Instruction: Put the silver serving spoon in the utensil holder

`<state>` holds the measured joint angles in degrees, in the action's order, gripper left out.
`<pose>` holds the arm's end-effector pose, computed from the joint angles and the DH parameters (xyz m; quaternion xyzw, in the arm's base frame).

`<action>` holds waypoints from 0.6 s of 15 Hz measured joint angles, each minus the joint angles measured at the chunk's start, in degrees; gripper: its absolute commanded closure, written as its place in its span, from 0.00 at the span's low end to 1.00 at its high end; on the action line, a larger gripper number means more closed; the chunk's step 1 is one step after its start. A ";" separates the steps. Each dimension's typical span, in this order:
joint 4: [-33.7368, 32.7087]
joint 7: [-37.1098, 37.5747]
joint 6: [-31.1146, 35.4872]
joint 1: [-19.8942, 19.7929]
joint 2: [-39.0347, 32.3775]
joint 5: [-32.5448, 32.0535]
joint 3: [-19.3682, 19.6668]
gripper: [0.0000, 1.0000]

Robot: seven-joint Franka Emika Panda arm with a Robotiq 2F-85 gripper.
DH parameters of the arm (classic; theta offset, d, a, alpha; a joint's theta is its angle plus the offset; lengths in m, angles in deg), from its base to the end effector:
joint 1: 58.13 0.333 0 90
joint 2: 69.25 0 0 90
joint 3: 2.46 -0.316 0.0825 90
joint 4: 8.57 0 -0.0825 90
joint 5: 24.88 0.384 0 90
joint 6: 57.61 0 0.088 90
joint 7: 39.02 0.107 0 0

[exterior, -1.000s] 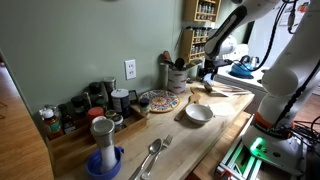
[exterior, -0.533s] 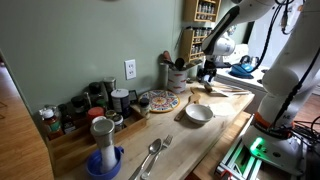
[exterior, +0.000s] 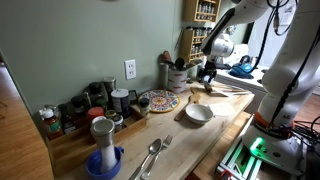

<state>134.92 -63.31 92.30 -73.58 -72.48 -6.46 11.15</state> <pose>0.4095 -0.2365 0.2664 -0.9808 0.1767 -0.0609 0.0563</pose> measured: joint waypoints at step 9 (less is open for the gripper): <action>-1.14 -0.73 0.00 -1.29 -3.09 1.75 -0.05 0.78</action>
<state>133.78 -64.04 92.30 -74.87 -75.58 -4.71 11.11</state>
